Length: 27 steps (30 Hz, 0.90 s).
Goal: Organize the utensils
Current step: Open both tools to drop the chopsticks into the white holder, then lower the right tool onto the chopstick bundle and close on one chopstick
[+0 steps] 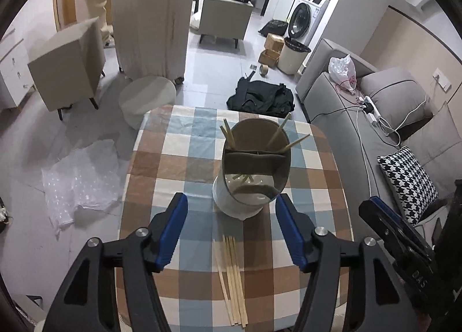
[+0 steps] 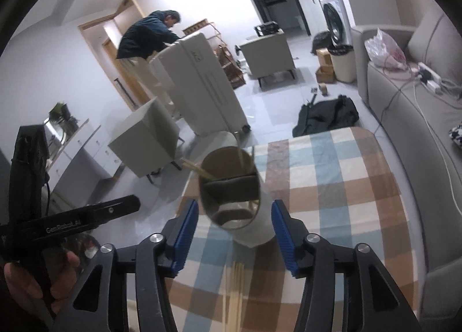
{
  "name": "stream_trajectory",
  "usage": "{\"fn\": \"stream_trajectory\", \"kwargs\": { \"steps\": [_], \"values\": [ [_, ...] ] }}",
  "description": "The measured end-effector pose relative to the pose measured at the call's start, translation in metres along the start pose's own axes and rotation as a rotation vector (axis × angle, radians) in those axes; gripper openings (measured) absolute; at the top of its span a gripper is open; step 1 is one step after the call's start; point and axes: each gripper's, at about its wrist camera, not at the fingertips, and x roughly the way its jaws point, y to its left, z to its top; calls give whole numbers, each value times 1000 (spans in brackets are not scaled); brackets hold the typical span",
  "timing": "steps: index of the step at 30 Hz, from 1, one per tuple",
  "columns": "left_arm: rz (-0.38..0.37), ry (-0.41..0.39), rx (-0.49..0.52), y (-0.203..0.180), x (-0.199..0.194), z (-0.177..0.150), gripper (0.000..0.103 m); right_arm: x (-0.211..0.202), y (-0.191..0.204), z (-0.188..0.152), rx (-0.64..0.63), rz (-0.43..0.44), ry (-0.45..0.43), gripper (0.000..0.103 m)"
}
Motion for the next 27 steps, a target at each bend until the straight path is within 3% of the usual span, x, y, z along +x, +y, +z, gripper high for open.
{"fn": "stream_trajectory", "kwargs": {
  "steps": [5,12,20,27],
  "values": [
    [27,-43,12,-2,-10,-18,60,-17,13,-17,-48,11,-28,61],
    [62,-88,25,-3,-16,-42,71,-30,20,-41,-81,16,-48,73],
    [80,-105,30,1,-10,-67,72,-31,22,-65,-109,3,-39,85],
    [92,-96,23,7,3,-81,74,-16,22,-85,-149,-24,19,91]
  ]
}}
